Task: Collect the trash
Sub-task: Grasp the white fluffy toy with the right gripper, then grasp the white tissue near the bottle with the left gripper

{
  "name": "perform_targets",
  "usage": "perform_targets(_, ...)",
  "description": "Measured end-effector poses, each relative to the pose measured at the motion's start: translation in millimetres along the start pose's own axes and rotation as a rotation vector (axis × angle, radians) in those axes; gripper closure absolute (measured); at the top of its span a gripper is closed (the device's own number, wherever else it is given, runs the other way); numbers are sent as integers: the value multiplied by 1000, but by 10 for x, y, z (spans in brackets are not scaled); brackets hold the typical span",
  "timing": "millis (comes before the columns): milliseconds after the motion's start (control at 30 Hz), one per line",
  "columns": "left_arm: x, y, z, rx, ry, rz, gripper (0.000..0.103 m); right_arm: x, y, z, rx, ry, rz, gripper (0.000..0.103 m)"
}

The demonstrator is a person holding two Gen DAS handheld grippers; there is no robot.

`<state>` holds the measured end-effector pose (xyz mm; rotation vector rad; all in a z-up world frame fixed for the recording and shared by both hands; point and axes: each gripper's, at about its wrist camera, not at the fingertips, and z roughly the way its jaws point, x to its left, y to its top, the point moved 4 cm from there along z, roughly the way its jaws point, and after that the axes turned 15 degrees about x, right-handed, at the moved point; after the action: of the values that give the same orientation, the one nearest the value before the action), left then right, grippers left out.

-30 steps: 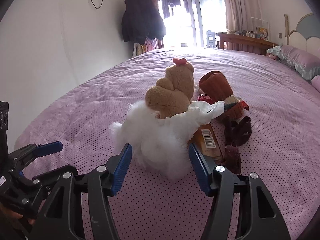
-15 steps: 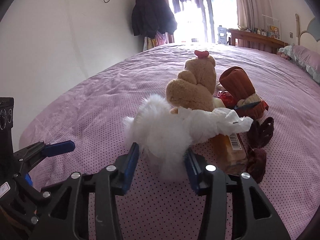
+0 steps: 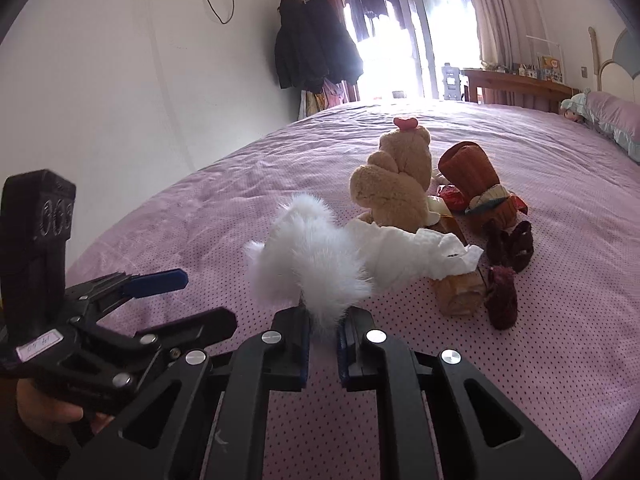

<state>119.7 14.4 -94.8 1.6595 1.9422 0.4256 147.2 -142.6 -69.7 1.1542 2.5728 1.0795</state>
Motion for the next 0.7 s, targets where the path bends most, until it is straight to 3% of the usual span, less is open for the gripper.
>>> perform_targets(167,-151,-5,-73,-13,-13,18,4,-52,-167,-244,-18,-28,7,92)
perform_targets(400,-424,-33,-136,-12,-17,72,4,-229,-292,-780,-118,-45,72,92)
perform_targets(700,-904,59,6,8,-72,162,4,-631,-503,-1399,-207,-140,167,92)
